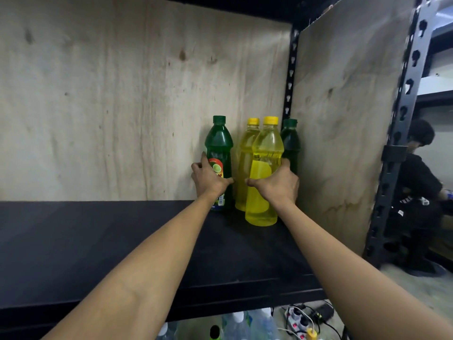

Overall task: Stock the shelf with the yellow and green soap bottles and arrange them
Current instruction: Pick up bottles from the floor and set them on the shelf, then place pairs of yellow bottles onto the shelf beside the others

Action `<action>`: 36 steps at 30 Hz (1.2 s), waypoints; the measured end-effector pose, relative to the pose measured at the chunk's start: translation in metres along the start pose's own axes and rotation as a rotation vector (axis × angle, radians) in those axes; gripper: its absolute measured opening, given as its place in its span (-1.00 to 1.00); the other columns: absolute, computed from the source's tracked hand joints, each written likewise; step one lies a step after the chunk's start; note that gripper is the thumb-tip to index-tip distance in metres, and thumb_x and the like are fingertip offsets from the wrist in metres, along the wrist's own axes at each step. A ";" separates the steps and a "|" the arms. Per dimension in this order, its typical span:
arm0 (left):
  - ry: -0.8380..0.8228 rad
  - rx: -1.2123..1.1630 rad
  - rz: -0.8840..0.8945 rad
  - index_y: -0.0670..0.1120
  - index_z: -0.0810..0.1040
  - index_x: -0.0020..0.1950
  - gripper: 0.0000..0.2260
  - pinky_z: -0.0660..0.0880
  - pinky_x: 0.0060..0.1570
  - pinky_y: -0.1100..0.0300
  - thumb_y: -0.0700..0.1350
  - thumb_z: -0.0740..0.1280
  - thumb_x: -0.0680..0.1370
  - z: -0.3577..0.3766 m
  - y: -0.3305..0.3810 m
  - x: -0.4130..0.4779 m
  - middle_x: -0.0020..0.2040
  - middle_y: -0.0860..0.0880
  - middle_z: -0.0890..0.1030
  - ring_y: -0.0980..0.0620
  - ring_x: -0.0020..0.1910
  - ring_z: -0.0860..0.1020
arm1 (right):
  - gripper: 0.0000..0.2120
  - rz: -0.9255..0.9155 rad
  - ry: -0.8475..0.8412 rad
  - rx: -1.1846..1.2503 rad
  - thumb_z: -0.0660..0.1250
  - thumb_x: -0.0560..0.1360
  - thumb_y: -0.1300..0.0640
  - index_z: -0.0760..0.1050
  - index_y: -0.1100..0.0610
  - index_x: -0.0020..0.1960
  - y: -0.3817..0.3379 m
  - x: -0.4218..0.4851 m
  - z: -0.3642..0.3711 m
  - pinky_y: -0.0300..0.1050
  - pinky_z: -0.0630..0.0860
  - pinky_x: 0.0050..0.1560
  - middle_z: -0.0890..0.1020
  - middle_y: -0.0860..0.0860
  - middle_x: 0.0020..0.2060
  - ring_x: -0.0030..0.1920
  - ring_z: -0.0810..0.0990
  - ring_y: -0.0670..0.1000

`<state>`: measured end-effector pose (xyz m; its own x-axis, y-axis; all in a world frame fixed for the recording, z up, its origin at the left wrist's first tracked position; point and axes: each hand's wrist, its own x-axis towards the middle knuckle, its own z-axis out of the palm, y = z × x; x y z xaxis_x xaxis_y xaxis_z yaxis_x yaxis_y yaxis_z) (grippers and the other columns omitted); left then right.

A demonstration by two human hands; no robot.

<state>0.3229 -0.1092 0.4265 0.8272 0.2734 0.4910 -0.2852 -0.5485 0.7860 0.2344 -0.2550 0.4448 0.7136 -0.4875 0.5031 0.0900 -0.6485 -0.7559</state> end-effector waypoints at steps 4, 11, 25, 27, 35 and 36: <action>-0.108 0.033 -0.140 -0.02 0.06 0.58 -0.02 0.37 0.36 -0.03 -0.09 0.60 0.33 -0.012 0.007 -0.011 0.42 -0.18 0.18 -0.24 0.42 0.26 | 0.10 0.075 -0.023 0.020 0.66 0.15 -0.17 0.16 0.11 0.50 -0.013 -0.009 -0.009 0.22 0.31 0.36 0.28 0.21 0.43 0.43 0.26 0.31; -0.170 -0.032 -0.032 0.03 0.22 0.55 -0.08 0.51 0.14 0.20 -0.10 0.61 0.29 -0.080 0.008 -0.075 0.39 -0.14 0.33 -0.13 0.34 0.45 | -0.01 0.007 -0.096 0.075 0.64 0.20 -0.13 0.23 0.04 0.48 -0.021 -0.074 -0.045 0.17 0.35 0.37 0.36 0.18 0.37 0.38 0.35 0.26; 0.346 -0.073 -0.004 0.27 0.47 0.21 -0.49 0.52 -0.11 0.28 -0.20 0.49 0.42 -0.266 -0.113 -0.366 0.04 0.11 0.47 0.11 -0.09 0.54 | -0.63 -0.046 -0.434 0.269 0.56 0.31 0.00 0.50 -0.13 0.04 0.043 -0.399 -0.045 -0.24 0.48 -0.03 0.53 -0.11 -0.06 -0.13 0.52 -0.17; 0.385 -0.003 -0.134 0.20 0.50 0.17 -0.54 0.51 -0.10 0.24 -0.24 0.49 0.41 -0.282 -0.155 -0.392 0.04 0.00 0.51 0.08 -0.15 0.54 | -0.62 0.013 -0.607 0.181 0.59 0.28 0.03 0.54 -0.06 0.04 0.061 -0.437 -0.019 -0.13 0.52 -0.01 0.57 -0.05 -0.10 -0.11 0.56 -0.07; 0.184 0.128 -0.948 -0.08 0.63 0.12 -0.71 0.53 0.02 0.09 -0.28 0.44 0.42 -0.308 -0.329 -0.477 0.01 -0.14 0.68 -0.16 0.00 0.64 | -0.64 0.232 -1.170 -0.067 0.58 0.26 0.03 0.50 -0.04 -0.04 0.133 -0.555 0.088 -0.28 0.42 -0.24 0.56 -0.11 -0.19 -0.15 0.57 -0.06; 0.133 0.143 -1.030 -0.09 0.64 0.11 -0.73 0.53 0.09 0.04 -0.27 0.42 0.42 -0.305 -0.345 -0.487 0.01 -0.15 0.69 -0.17 0.04 0.63 | -0.65 0.278 -1.199 -0.094 0.59 0.25 0.04 0.48 -0.04 -0.07 0.143 -0.568 0.100 -0.20 0.45 -0.17 0.58 -0.10 -0.16 -0.11 0.60 -0.04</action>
<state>-0.1286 0.1881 0.0307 0.5755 0.7410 -0.3461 0.5936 -0.0872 0.8000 -0.0881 -0.0121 0.0093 0.8908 0.1969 -0.4095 -0.1813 -0.6724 -0.7177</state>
